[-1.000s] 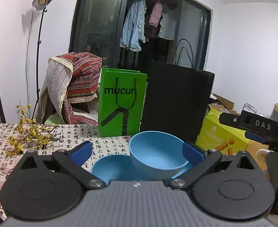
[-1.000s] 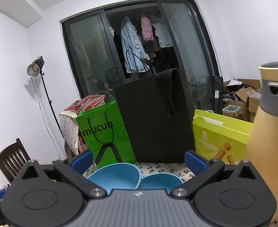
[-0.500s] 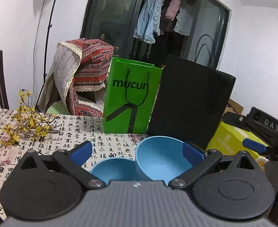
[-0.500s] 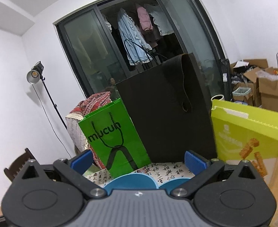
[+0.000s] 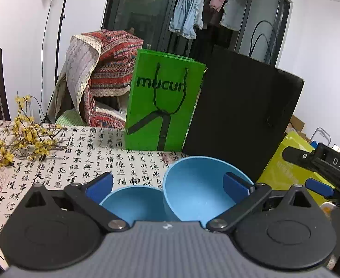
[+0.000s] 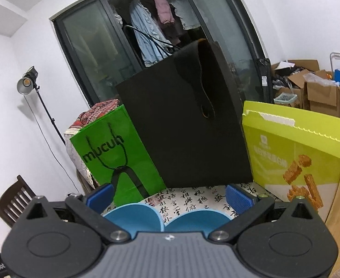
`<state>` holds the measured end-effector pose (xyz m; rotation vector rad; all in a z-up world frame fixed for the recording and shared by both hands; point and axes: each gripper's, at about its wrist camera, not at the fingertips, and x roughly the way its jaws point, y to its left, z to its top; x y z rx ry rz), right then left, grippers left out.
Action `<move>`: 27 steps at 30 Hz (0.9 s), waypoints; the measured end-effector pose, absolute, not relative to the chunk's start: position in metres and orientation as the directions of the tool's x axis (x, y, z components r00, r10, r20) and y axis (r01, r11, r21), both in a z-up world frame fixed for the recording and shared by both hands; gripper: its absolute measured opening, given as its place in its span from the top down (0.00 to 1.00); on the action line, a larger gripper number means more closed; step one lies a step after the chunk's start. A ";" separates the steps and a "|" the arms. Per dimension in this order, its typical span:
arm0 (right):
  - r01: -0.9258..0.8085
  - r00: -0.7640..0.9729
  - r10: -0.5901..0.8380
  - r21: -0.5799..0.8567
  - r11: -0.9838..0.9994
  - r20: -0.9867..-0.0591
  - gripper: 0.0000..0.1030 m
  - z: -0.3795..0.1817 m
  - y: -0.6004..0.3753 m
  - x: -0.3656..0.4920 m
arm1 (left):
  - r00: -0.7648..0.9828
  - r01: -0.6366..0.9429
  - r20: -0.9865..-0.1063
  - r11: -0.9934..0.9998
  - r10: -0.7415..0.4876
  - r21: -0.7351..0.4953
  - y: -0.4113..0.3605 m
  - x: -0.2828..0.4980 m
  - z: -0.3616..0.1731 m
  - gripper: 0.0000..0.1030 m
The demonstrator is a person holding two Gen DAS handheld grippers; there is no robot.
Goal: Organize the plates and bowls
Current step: 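Close the left tool on the top blue bowl rim while the right tool grips it too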
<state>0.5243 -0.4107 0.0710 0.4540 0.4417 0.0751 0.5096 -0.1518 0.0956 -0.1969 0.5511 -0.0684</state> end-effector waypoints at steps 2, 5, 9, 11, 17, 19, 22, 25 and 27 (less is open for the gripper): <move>0.043 0.907 0.151 0.443 0.896 -0.394 0.00 0.069 -0.412 0.525 | 0.845 0.004 -0.523 0.979 -0.112 -0.203 -0.153 0.512 0.093 0.00; 0.034 0.900 0.166 0.443 0.896 -0.404 0.00 0.066 -0.411 0.530 | 0.839 -0.008 -0.534 0.978 -0.106 -0.206 -0.154 0.516 0.091 0.00; 0.010 0.895 0.189 0.441 0.898 -0.405 0.00 0.065 -0.408 0.531 | 0.835 -0.019 -0.541 0.979 -0.094 -0.201 -0.155 0.520 0.089 0.00; 0.002 0.899 0.192 0.442 0.897 -0.394 0.00 0.066 -0.408 0.530 | 0.835 -0.022 -0.543 0.980 -0.090 -0.196 -0.156 0.520 0.089 0.00; 0.017 0.921 0.144 0.408 0.913 -0.362 0.00 0.072 -0.407 0.522 | 0.835 -0.032 -0.545 0.981 -0.078 -0.190 -0.158 0.522 0.085 0.00; 0.013 0.923 0.141 0.395 0.919 -0.358 0.00 0.073 -0.406 0.521 | 0.832 -0.035 -0.550 0.981 -0.076 -0.190 -0.159 0.523 0.084 0.00; 0.036 0.916 0.128 0.396 0.917 -0.379 0.00 0.070 -0.406 0.525 | 0.832 -0.040 -0.551 0.982 -0.071 -0.187 -0.160 0.524 0.083 0.00; 0.037 0.898 0.154 0.420 0.907 -0.413 0.00 0.064 -0.409 0.532 | 0.833 -0.041 -0.549 0.983 -0.067 -0.181 -0.163 0.524 0.084 0.00; 0.047 0.888 0.160 0.430 0.901 -0.431 0.00 0.058 -0.409 0.538 | 0.833 -0.041 -0.549 0.983 -0.065 -0.179 -0.165 0.525 0.084 0.00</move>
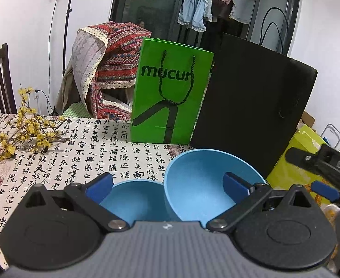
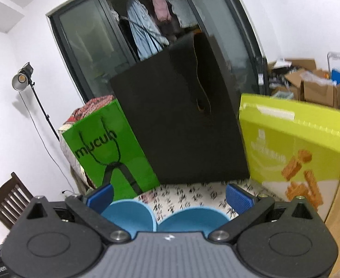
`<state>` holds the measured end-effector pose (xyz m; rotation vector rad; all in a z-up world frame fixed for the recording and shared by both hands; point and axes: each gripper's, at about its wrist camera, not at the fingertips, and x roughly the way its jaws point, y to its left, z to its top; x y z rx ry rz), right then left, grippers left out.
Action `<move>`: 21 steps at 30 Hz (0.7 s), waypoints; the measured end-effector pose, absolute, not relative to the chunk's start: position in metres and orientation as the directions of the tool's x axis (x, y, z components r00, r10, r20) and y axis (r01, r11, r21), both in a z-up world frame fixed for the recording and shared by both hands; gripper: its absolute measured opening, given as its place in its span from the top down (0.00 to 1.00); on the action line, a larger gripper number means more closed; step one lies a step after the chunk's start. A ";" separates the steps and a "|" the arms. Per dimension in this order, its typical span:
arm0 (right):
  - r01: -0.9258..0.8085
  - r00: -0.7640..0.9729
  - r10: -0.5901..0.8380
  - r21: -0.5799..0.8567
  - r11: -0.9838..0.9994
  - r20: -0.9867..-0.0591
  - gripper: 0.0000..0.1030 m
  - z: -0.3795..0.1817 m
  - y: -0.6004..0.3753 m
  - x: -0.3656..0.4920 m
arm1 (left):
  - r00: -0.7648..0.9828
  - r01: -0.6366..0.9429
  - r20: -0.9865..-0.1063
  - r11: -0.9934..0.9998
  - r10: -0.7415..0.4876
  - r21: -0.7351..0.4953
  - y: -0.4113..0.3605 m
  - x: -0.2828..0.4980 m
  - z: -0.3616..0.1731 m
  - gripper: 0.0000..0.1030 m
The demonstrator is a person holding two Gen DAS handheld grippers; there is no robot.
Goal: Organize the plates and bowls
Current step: 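Close the left tool on the top blue bowl rim while the right tool grips it too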
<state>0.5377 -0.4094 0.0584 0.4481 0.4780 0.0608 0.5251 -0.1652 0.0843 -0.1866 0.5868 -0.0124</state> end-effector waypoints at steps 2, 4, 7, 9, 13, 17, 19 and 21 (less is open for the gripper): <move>0.053 0.883 0.161 0.434 0.899 -0.441 0.00 0.054 -0.409 0.541 | 0.833 -0.043 -0.550 0.983 -0.063 -0.177 -0.166 0.525 0.084 0.00; 0.054 0.876 0.167 0.437 0.898 -0.453 0.00 0.051 -0.408 0.544 | 0.832 -0.046 -0.552 0.983 -0.061 -0.178 -0.166 0.526 0.084 0.00; 0.046 0.871 0.174 0.429 0.902 -0.460 0.00 0.049 -0.406 0.547 | 0.828 -0.051 -0.558 0.983 -0.056 -0.175 -0.166 0.527 0.082 0.00; 0.043 0.869 0.166 0.406 0.913 -0.466 0.01 0.049 -0.405 0.548 | 0.828 -0.055 -0.559 0.984 -0.051 -0.172 -0.166 0.527 0.082 0.00; 0.044 0.868 0.157 0.387 0.921 -0.472 0.01 0.047 -0.403 0.550 | 0.825 -0.061 -0.564 0.984 -0.044 -0.167 -0.167 0.529 0.080 0.00; 0.043 0.858 0.159 0.377 0.925 -0.488 0.01 0.045 -0.402 0.554 | 0.820 -0.066 -0.571 0.984 -0.042 -0.168 -0.167 0.531 0.079 0.00; 0.044 0.853 0.157 0.369 0.928 -0.497 0.02 0.044 -0.402 0.555 | 0.819 -0.068 -0.572 0.984 -0.039 -0.164 -0.167 0.532 0.078 0.00; 0.043 0.849 0.158 0.365 0.930 -0.503 0.02 0.043 -0.402 0.556 | 0.817 -0.070 -0.575 0.984 -0.036 -0.162 -0.168 0.533 0.078 0.00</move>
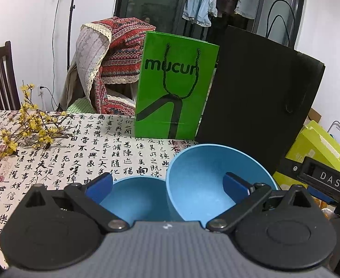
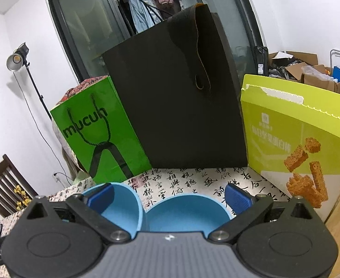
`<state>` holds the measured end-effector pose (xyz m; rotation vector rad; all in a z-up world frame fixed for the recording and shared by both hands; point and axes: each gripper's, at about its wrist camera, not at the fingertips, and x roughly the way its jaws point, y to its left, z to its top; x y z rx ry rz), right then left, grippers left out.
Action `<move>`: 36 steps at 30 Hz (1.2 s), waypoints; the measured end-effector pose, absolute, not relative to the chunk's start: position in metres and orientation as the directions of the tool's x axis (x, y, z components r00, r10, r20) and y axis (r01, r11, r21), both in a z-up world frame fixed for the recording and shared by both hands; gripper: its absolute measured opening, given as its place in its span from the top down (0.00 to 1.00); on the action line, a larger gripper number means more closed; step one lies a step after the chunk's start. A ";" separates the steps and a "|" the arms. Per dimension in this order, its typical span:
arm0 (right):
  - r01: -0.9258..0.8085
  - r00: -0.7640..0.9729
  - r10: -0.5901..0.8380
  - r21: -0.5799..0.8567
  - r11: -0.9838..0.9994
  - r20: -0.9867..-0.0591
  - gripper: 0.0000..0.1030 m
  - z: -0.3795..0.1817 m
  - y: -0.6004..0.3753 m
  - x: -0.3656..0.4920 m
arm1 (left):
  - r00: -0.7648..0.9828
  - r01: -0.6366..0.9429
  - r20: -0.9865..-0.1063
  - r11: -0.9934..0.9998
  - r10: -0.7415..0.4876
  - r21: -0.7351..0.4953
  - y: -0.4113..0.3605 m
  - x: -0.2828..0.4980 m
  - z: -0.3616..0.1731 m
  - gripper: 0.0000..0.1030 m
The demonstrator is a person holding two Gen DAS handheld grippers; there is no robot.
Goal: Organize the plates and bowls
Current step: 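Close the left tool on the top blue bowl rim while the right tool grips it too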
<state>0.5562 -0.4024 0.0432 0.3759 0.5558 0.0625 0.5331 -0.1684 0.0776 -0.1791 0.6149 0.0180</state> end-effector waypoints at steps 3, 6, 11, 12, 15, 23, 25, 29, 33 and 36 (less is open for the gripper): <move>0.044 0.843 0.160 0.361 0.931 -0.514 0.07 0.042 -0.403 0.559 | 0.814 -0.076 -0.581 0.985 -0.030 -0.156 -0.170 0.535 0.076 0.00; 0.040 0.833 0.165 0.354 0.934 -0.529 0.12 0.039 -0.403 0.561 | 0.810 -0.084 -0.586 0.985 -0.022 -0.154 -0.171 0.537 0.073 0.00; 0.016 0.814 0.183 0.335 0.942 -0.552 0.33 0.034 -0.397 0.565 | 0.805 -0.095 -0.593 0.984 -0.013 -0.151 -0.171 0.539 0.070 0.00; 0.010 0.811 0.187 0.332 0.943 -0.554 0.37 0.033 -0.396 0.566 | 0.805 -0.096 -0.594 0.984 -0.013 -0.153 -0.171 0.539 0.070 0.00; -0.005 0.805 0.202 0.335 0.942 -0.558 0.44 0.031 -0.393 0.568 | 0.806 -0.092 -0.591 0.983 -0.020 -0.159 -0.171 0.539 0.069 0.01; -0.030 0.799 0.224 0.334 0.942 -0.558 0.61 0.029 -0.388 0.568 | 0.790 -0.048 -0.610 0.984 -0.068 -0.171 -0.176 0.541 0.063 0.28; -0.036 0.798 0.226 0.329 0.943 -0.559 0.63 0.029 -0.386 0.569 | 0.782 -0.041 -0.619 0.984 -0.077 -0.174 -0.178 0.542 0.059 0.41; -0.054 0.796 0.238 0.327 0.943 -0.557 0.71 0.029 -0.383 0.569 | 0.766 -0.018 -0.634 0.981 -0.110 -0.192 -0.181 0.544 0.055 0.64; -0.069 0.791 0.246 0.318 0.946 -0.560 0.78 0.029 -0.379 0.570 | 0.763 -0.012 -0.637 0.981 -0.115 -0.192 -0.181 0.545 0.052 0.77; -0.077 0.790 0.254 0.320 0.944 -0.559 0.89 0.028 -0.378 0.570 | 0.764 -0.009 -0.635 0.981 -0.118 -0.193 -0.182 0.543 0.052 0.78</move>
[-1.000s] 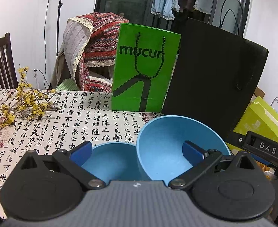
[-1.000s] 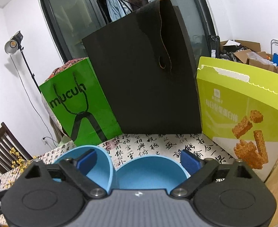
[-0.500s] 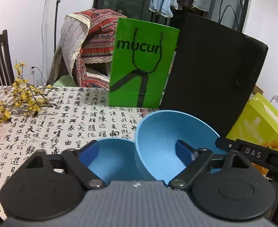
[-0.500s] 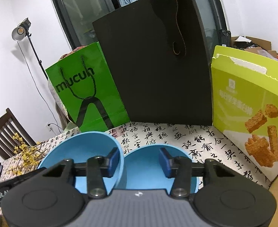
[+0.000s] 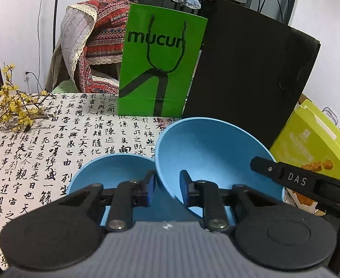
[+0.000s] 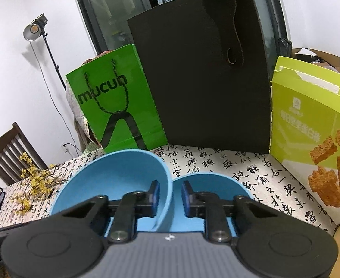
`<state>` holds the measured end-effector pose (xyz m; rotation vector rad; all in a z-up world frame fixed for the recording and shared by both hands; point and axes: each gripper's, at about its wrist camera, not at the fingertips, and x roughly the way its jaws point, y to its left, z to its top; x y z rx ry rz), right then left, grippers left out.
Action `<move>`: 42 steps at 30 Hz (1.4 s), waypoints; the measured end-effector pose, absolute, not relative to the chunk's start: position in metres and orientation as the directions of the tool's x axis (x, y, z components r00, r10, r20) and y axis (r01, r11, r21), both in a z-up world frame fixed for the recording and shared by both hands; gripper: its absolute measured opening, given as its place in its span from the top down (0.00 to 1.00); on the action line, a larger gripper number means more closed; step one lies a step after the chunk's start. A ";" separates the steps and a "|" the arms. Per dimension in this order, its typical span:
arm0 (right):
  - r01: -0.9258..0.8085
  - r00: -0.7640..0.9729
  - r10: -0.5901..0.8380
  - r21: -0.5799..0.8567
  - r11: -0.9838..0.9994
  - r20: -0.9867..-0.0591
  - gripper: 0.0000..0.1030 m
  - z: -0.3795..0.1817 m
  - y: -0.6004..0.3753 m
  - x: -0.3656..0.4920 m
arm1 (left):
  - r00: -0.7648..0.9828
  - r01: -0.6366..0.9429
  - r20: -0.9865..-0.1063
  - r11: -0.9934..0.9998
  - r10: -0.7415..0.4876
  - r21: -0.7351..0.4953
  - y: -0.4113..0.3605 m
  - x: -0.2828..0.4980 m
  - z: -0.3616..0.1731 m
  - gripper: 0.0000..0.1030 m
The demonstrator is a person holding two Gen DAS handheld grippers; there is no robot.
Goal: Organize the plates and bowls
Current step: 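Close the left tool on the top blue bowl rim while the right tool grips it too, then lift the top blue bowl off the two lower bowls with both tools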
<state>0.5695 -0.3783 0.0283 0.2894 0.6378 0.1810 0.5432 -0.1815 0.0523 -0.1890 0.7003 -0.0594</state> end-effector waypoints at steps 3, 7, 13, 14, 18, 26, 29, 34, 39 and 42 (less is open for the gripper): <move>-0.075 0.796 0.239 0.301 0.951 -0.556 0.90 0.028 -0.376 0.568 | 0.765 -0.008 -0.634 0.982 -0.116 -0.190 -0.182 0.543 0.052 0.78; -0.075 0.801 0.232 0.291 0.954 -0.552 0.90 0.029 -0.375 0.567 | 0.765 -0.008 -0.633 0.982 -0.116 -0.189 -0.182 0.543 0.053 0.78; -0.077 0.803 0.234 0.294 0.953 -0.548 0.91 0.028 -0.376 0.568 | 0.772 -0.006 -0.625 0.982 -0.115 -0.188 -0.182 0.541 0.054 0.78; -0.078 0.805 0.234 0.294 0.953 -0.546 0.91 0.029 -0.376 0.567 | 0.774 -0.005 -0.623 0.983 -0.114 -0.186 -0.182 0.541 0.055 0.78; -0.078 0.811 0.233 0.296 0.952 -0.536 0.91 0.030 -0.376 0.566 | 0.780 0.000 -0.616 0.983 -0.115 -0.184 -0.182 0.538 0.057 0.78; -0.089 0.819 0.234 0.287 0.954 -0.524 0.91 0.033 -0.372 0.563 | 0.791 -0.005 -0.603 0.984 -0.105 -0.179 -0.179 0.533 0.061 0.78; -0.095 0.822 0.237 0.284 0.954 -0.519 0.91 0.035 -0.370 0.561 | 0.793 -0.010 -0.601 0.984 -0.101 -0.179 -0.178 0.531 0.062 0.78; -0.108 0.829 0.240 0.277 0.955 -0.505 0.91 0.038 -0.367 0.556 | 0.798 -0.010 -0.595 0.984 -0.099 -0.177 -0.174 0.526 0.065 0.78; -0.112 0.831 0.247 0.286 0.952 -0.498 0.91 0.040 -0.366 0.555 | 0.801 -0.006 -0.590 0.985 -0.100 -0.175 -0.172 0.522 0.067 0.78; -0.110 0.831 0.249 0.291 0.950 -0.498 0.91 0.039 -0.366 0.555 | 0.800 -0.007 -0.592 0.986 -0.096 -0.168 -0.174 0.522 0.067 0.78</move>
